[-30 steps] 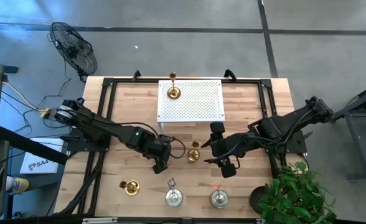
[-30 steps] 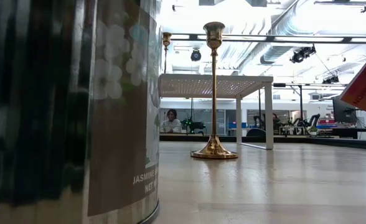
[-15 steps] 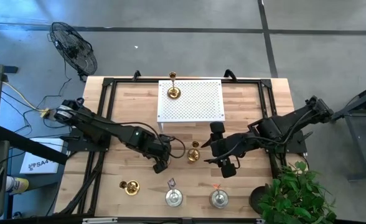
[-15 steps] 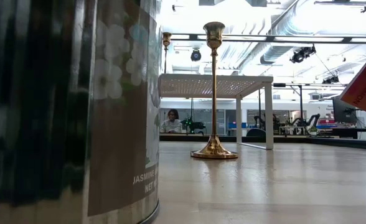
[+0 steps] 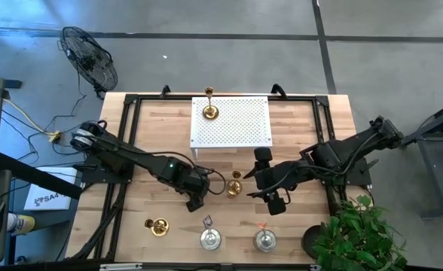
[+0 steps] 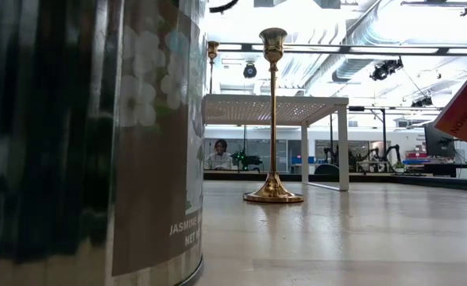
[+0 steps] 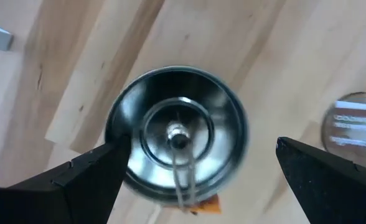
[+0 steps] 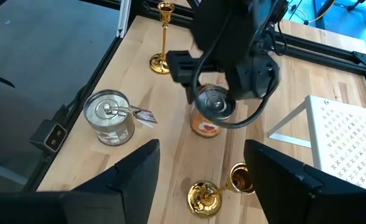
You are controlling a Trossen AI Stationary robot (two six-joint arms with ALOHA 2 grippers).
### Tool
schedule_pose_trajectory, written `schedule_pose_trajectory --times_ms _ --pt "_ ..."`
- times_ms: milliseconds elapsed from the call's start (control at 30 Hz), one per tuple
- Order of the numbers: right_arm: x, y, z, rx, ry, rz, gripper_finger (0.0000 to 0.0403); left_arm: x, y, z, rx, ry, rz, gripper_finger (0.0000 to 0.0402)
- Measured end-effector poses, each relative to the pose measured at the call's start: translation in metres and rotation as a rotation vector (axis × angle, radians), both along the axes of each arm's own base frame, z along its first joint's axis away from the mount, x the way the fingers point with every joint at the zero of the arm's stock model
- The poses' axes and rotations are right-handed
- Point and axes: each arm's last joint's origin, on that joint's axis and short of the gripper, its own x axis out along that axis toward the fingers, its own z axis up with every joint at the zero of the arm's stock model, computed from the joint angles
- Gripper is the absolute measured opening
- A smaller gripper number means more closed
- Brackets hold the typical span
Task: Pick & Place candle stick holders
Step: Put the top left silver scented candle on the shelf
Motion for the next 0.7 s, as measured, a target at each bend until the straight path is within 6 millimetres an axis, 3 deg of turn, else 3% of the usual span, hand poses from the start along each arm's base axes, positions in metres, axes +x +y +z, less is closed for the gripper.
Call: schedule_pose_trajectory --times_ms 700 --pt "-0.0032 0.0071 0.0 0.0 -0.001 0.017 0.0229 0.0024 -0.0008 -0.0053 0.006 0.019 0.001 0.0399"
